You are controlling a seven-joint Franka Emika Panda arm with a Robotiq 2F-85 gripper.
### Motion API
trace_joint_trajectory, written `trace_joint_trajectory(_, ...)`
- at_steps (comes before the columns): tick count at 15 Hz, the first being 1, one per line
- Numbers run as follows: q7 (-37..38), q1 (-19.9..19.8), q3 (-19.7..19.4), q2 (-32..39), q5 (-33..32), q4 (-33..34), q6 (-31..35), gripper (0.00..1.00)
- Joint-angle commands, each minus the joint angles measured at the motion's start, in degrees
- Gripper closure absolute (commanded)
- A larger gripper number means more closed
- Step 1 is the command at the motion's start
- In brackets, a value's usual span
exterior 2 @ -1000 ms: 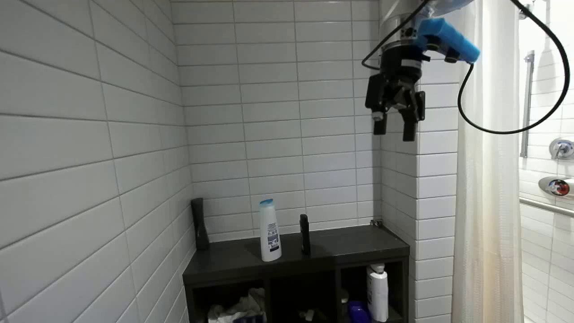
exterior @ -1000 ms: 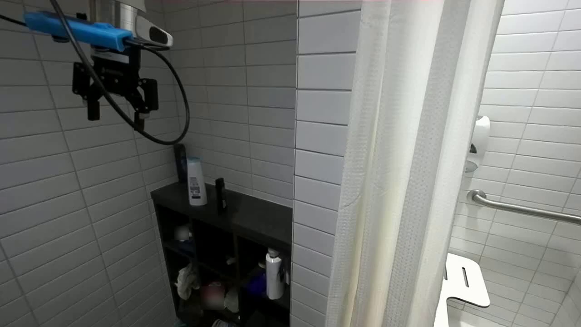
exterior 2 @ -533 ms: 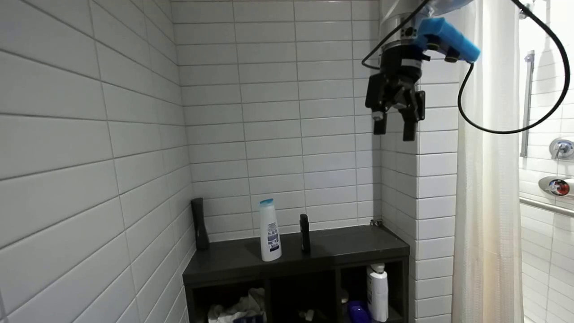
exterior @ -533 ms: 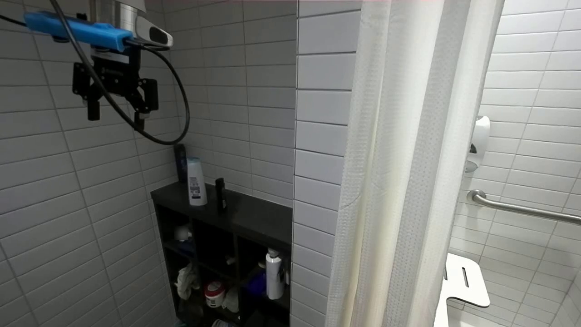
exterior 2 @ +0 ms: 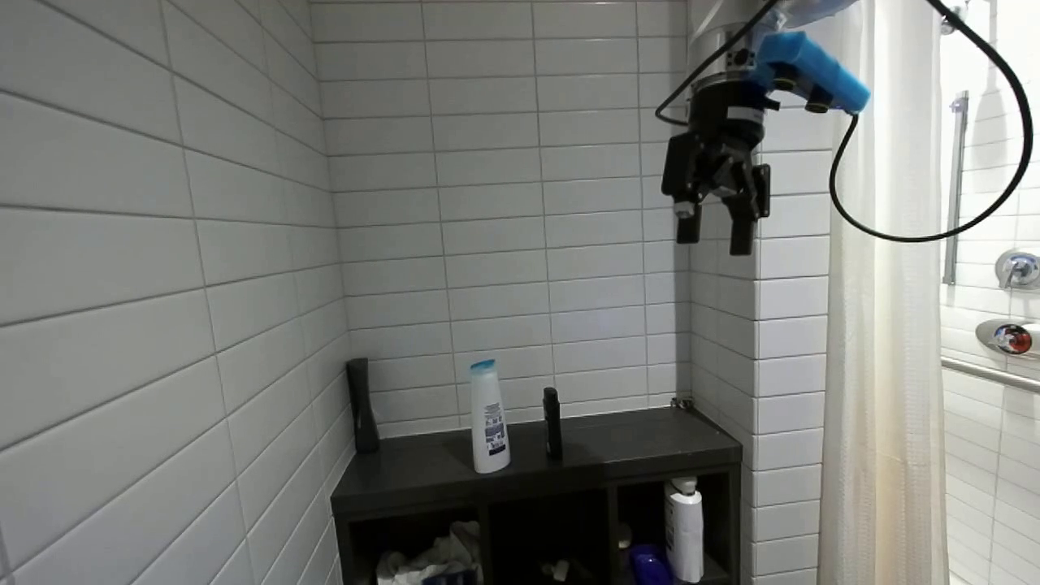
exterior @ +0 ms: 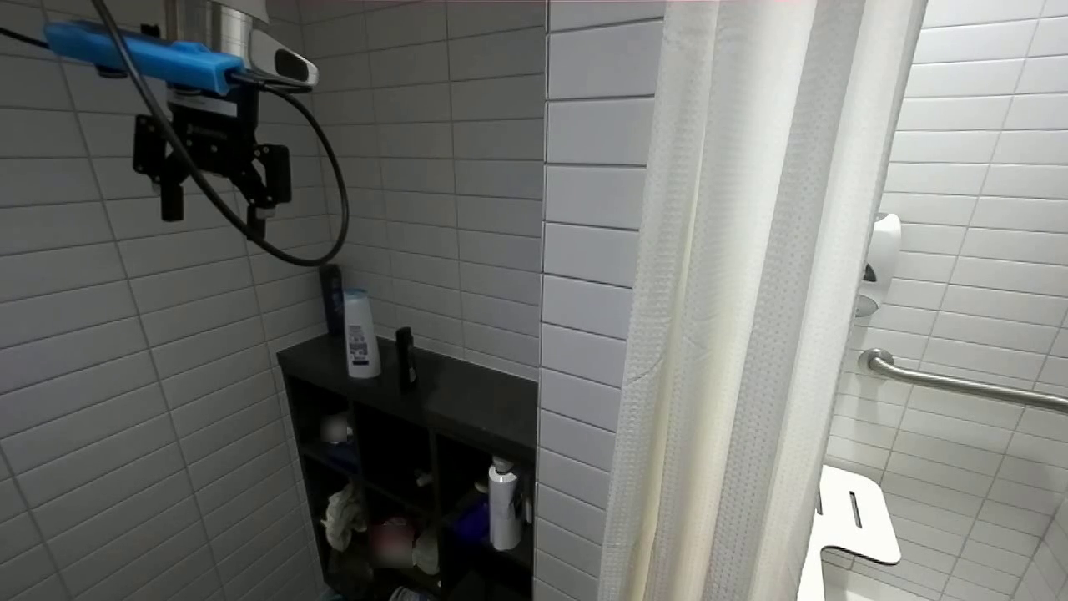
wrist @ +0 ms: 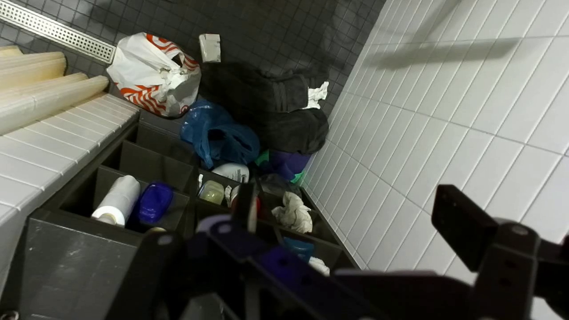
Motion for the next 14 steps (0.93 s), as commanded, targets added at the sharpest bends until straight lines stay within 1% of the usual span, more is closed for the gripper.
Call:
trace_joint_trajectory(1, -0.35, -1.04, 0.82, 0.06, 0.35, 0.11, -0.17, 0.00)
trace_joint_trajectory(6, -0.44, -1.82, 0.11, 1.32, 1.11, 0.67, 1.99, 0.00)
trace_joint_trajectory(11, -0.86, -4.05, -1.88, 4.02, 1.23, 2.63, 3.88, 0.00)
trace_joint_trajectory(14, -0.34, -5.42, -3.19, 5.82, 1.19, 4.41, 3.86, 0.00)
